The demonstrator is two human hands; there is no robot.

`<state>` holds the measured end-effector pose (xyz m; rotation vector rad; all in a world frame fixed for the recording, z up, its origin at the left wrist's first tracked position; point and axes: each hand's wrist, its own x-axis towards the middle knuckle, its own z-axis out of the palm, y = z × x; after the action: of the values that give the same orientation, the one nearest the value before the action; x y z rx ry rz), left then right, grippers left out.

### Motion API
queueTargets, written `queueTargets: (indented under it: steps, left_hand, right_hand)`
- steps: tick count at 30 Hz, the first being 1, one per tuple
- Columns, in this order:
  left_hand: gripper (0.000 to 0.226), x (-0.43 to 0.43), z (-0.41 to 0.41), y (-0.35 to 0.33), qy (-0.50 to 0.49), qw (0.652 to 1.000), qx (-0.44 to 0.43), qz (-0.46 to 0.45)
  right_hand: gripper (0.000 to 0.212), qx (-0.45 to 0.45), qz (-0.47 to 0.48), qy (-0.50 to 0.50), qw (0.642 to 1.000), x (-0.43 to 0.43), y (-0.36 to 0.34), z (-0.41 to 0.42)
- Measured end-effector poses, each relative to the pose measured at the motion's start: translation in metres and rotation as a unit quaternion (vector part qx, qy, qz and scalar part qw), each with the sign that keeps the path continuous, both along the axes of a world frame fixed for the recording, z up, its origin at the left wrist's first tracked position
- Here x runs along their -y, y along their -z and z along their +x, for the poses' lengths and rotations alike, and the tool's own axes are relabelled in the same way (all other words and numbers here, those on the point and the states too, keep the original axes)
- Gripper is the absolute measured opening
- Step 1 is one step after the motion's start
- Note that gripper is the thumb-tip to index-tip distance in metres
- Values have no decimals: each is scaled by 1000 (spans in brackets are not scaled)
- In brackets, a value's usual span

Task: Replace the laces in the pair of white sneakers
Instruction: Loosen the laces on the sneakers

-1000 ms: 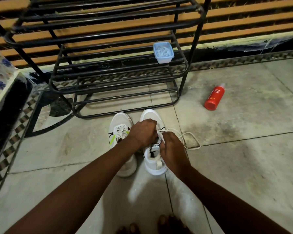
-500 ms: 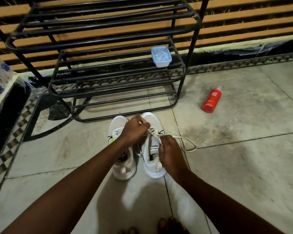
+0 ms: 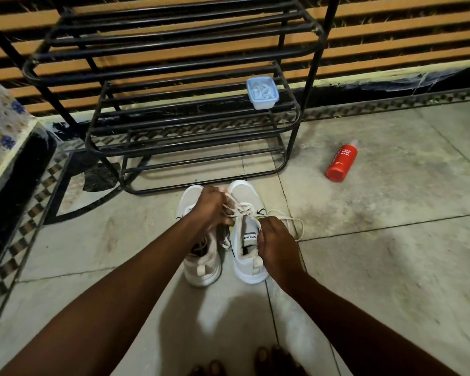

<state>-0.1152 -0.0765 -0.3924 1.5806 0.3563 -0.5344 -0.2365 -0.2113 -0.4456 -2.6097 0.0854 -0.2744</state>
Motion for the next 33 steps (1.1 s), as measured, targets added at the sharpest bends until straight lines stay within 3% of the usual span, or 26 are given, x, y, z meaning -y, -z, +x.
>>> queueTargets:
  steps: [3, 6, 8, 11, 13, 16, 18, 19, 21, 24, 26, 28, 33]
  left_hand:
    - [26, -6, -3, -8, 143, 975, 123, 121]
    - [17, -6, -5, -10, 310, 870, 240, 299]
    - [3, -3, -5, -10, 323, 848, 268, 324]
    - [23, 0, -9, -11, 273, 858, 299, 317]
    - [14, 0, -7, -12, 191, 876, 320, 307]
    - [16, -1, -2, -18, 37, 959, 246, 139]
    - [20, -4, -3, -23, -4, 975, 217, 40]
    - [21, -7, -4, -23, 23, 970, 237, 41]
    - [14, -14, -5, -20, 149, 920, 322, 166]
    - [5, -18, -4, -11, 344, 748, 411, 392]
    - [20, -17, -1, -8, 407, 683, 389, 466]
    - [20, -18, 3, -7, 412, 676, 369, 488]
    - [6, -21, -2, -2, 318, 722, 416, 451]
  right_hand:
    - [31, 2, -1, 3, 1000, 0, -1, -1]
    - [30, -6, -12, 6, 1000, 1, 0, -1]
    - [31, -15, -23, 8, 1000, 0, 0, -1]
    - [32, -19, -43, -12, 999, 1, 0, 0]
    - [32, -24, -60, -17, 998, 3, 0, 1]
    - [25, -21, -49, -3, 999, 3, 0, 1]
    - [24, -21, -52, 3, 998, 0, 1, 0]
    - [24, -21, -52, 6, 998, -1, 2, 0]
    - [28, -18, -49, 9, 999, -2, 4, 0]
    - [31, -1, -65, 4, 998, -1, 8, 0]
    - [31, 22, -79, 9, 997, 0, 8, 0]
    - [32, 42, -99, 15, 994, 0, 8, 0]
    - [31, 13, -131, 10, 991, 2, 10, 3]
